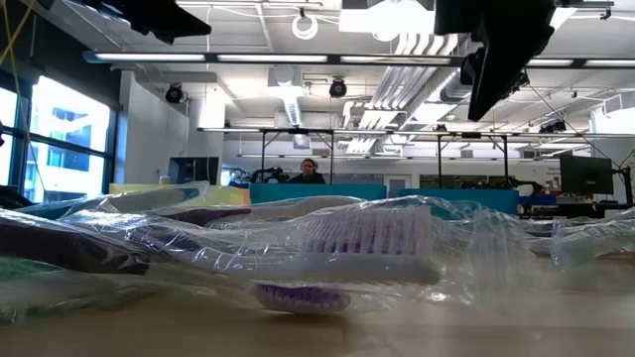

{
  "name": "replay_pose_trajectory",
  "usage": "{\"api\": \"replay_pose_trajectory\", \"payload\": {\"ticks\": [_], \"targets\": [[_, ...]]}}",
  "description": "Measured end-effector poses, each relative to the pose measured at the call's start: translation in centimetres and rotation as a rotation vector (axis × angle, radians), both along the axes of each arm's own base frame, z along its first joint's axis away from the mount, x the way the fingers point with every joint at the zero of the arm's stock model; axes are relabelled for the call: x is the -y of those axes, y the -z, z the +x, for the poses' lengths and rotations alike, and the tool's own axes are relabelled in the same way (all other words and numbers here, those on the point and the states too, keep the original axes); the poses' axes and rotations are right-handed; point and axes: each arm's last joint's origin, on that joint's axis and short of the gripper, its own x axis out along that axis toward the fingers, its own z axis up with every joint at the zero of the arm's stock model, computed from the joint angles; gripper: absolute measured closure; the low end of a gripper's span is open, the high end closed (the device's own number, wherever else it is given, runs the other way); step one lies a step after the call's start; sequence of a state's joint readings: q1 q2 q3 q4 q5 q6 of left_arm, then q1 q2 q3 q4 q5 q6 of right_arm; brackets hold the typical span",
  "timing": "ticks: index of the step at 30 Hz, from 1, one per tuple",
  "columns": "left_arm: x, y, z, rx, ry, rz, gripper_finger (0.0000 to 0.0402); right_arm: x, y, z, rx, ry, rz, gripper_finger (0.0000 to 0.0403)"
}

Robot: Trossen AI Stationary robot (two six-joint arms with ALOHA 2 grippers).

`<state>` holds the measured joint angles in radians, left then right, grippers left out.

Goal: Pick & Place Toothbrushes
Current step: Put the purple toothbrush into the blue bin

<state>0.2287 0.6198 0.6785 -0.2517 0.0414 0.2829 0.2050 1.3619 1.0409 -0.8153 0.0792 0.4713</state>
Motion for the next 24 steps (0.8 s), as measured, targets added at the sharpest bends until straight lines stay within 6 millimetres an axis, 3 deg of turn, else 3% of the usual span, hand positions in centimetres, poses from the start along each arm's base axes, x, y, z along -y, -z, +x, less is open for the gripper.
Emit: {"api": "replay_pose_trajectory", "payload": {"ticks": [18,24], "targets": [[0.0,0.2,0.0,-0.021,0.0,-0.005,0.0401,-0.5,5.8,3.1,-0.18,-0.095,-0.07,0.0261],[0.0,0.3,-0.1,-0.028,0.0,-0.007,0.0401,0.5,7.9,2.8,-0.175,-0.065,-0.044,0.0261]]}}
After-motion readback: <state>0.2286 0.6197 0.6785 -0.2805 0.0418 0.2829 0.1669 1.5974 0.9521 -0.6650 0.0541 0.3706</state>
